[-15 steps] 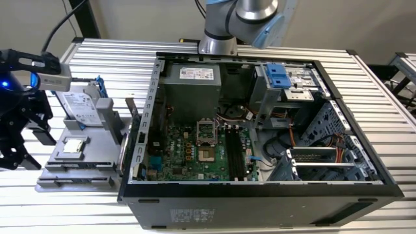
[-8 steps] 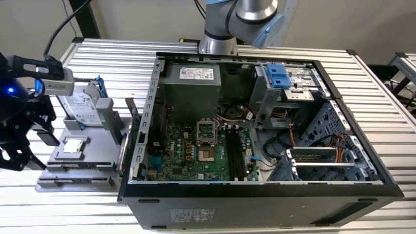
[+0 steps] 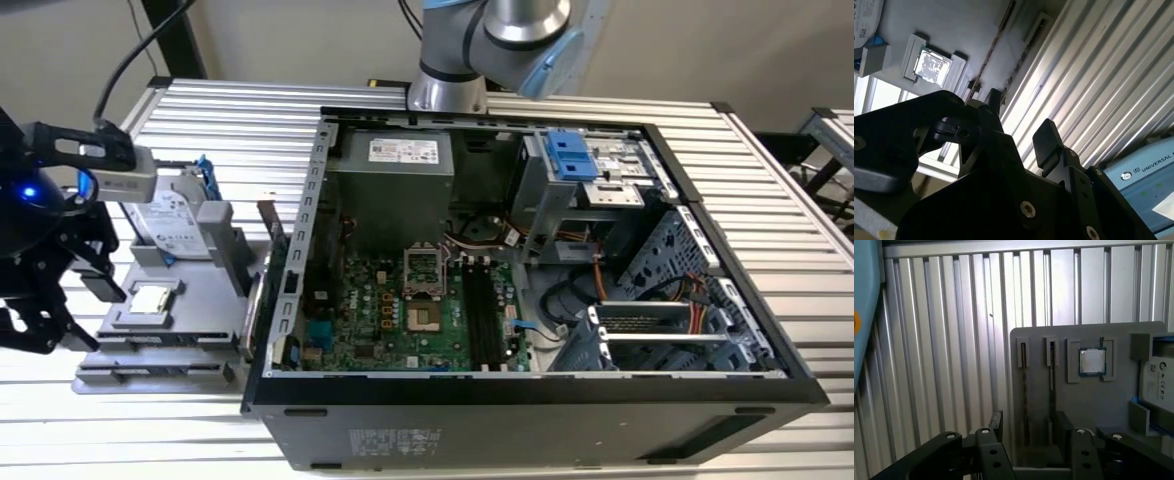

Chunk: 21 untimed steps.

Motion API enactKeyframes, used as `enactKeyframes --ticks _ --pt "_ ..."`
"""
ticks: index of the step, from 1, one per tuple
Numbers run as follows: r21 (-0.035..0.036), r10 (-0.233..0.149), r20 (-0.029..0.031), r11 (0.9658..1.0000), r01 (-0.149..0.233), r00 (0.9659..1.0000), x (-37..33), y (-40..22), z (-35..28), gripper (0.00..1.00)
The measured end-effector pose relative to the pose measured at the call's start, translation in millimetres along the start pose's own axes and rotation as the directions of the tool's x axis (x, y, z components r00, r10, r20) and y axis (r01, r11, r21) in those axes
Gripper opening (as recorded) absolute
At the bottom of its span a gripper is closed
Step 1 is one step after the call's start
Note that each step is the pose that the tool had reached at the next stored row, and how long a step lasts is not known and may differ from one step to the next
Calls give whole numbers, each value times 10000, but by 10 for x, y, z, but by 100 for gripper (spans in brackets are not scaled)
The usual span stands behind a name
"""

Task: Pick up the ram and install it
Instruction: 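Pick up the ram and move it above insertion slot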

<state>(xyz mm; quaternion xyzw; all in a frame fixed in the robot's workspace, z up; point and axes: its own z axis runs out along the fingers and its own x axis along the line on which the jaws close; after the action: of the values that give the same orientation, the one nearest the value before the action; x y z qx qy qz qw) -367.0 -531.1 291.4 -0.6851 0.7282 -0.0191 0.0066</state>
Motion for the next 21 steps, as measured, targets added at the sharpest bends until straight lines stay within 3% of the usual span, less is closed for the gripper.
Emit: enactKeyframes --ticks 8,11,12,13,14,15,16,17,19,20,21 --pt "-2 4 10 10000 -4 10000 -2 0 144 100" --pt "40 4 30 10000 -4 10000 -8 3 188 100" --pt "28 8 178 10000 -8 9998 -8 4 189 100" --pt "19 14 376 10000 -15 9993 -8 4 192 100" --pt "8 19 533 10000 -20 9986 -7 4 194 100" --pt "2 21 625 10000 -21 9980 -1 3 200 100" --pt "-26 22 633 10000 -21 9980 2 3 210 100" --pt "-110 26 619 9999 -19 9981 3 3 213 100" --pt "-366 13 543 9993 7 9985 3 4 215 100" --pt "-428 -64 540 9990 87 9985 3 4 219 100" --pt "-427 -232 545 9988 255 9982 3 5 230 100"
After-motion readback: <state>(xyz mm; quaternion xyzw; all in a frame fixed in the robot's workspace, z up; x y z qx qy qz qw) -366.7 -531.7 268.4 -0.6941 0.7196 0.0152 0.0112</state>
